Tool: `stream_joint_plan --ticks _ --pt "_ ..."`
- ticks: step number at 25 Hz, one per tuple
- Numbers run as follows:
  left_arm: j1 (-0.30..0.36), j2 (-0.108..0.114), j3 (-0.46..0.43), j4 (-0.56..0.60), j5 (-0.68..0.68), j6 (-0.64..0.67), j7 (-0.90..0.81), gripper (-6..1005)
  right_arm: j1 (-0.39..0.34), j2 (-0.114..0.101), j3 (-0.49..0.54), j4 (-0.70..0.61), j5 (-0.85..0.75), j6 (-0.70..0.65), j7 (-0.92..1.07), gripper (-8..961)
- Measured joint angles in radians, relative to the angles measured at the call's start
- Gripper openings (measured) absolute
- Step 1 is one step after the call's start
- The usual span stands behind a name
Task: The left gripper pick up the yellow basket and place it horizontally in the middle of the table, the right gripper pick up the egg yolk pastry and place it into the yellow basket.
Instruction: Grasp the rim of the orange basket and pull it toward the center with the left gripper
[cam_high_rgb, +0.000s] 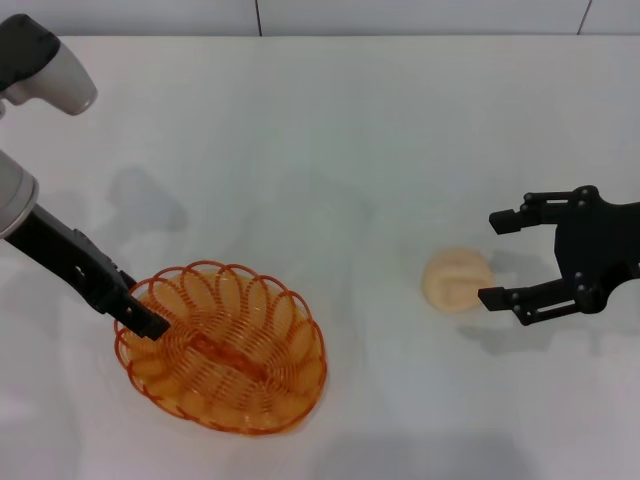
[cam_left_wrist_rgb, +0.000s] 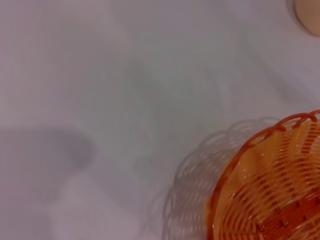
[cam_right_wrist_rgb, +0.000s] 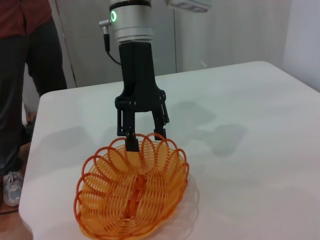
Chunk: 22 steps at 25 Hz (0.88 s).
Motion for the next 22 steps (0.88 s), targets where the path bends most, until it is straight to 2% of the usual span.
stream_joint_plan --ticks 14,19,22 --pt "-0.008 -0.003 0.022 -0.028 0.004 -0.026 -0.049 744 -0.004 0.000 0.000 0.000 0.003 -0.005 0.000 860" --pt "-0.008 -0.002 0.088 -0.049 0.004 -0.049 -0.096 513 -0.006 0.000 0.000 0.000 0.003 -0.007 0.000 860" --pt "-0.007 -0.001 0.090 -0.049 0.005 -0.057 -0.108 482 -0.006 0.000 0.000 0.000 0.003 -0.009 -0.001 860"
